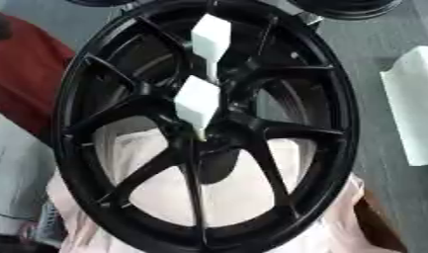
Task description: Pull the pin out of the wheel hub.
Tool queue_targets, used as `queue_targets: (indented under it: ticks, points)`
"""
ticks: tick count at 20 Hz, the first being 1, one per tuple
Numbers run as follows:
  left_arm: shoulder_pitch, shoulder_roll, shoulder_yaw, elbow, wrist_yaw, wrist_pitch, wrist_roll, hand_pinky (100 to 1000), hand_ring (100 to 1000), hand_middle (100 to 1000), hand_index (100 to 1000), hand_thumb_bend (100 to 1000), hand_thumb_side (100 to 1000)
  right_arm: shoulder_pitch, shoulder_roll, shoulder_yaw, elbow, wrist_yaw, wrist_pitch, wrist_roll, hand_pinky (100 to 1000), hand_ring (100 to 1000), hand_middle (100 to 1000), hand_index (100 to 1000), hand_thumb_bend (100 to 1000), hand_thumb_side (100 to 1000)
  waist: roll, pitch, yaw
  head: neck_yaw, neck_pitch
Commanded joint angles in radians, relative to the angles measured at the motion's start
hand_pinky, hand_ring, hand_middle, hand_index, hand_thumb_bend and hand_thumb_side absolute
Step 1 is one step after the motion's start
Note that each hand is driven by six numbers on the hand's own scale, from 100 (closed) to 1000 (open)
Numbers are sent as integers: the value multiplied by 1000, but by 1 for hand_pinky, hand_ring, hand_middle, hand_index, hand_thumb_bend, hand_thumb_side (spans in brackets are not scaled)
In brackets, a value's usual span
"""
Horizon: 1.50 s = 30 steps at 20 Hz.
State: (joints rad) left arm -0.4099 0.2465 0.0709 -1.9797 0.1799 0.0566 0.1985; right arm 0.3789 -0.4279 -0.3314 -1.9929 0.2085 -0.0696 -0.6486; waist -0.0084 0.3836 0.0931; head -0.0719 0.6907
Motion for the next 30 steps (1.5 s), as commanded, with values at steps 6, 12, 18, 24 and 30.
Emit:
queue_targets:
  ticks: [6, 12, 18, 24, 30]
  points:
    - [-13, 7, -4, -20, 1, -4, -6, 665, 599, 545, 805, 100, 772, -17, -26, 74, -7, -8, -255, -44, 794, 850, 765, 859, 100, 523, 1, -27, 5, -5, -17]
    - [-14, 6, -6, -20, 0, -6, -7, 665, 599, 545, 804, 100, 771, -37, -30, 95, -7, -23, -309, -36, 787, 837, 755, 849, 100, 528, 2, -27, 6, -6, -22]
    - [-14, 5, -6, -20, 1, -6, -7, 665, 598, 545, 804, 100, 772, -41, -29, 98, -7, -19, -310, -29, 785, 834, 751, 847, 100, 528, 3, -27, 6, -7, -25]
    - [-16, 4, -7, -20, 1, -6, -7, 664, 598, 545, 804, 100, 770, -41, -23, 100, -7, -15, -292, -20, 785, 831, 749, 846, 100, 527, 5, -27, 7, -6, -24]
    - [-17, 4, -9, -20, 1, -6, -8, 665, 601, 545, 804, 100, 769, -43, -19, 103, -7, -12, -293, -22, 783, 827, 745, 844, 100, 527, 8, -27, 7, -9, -21]
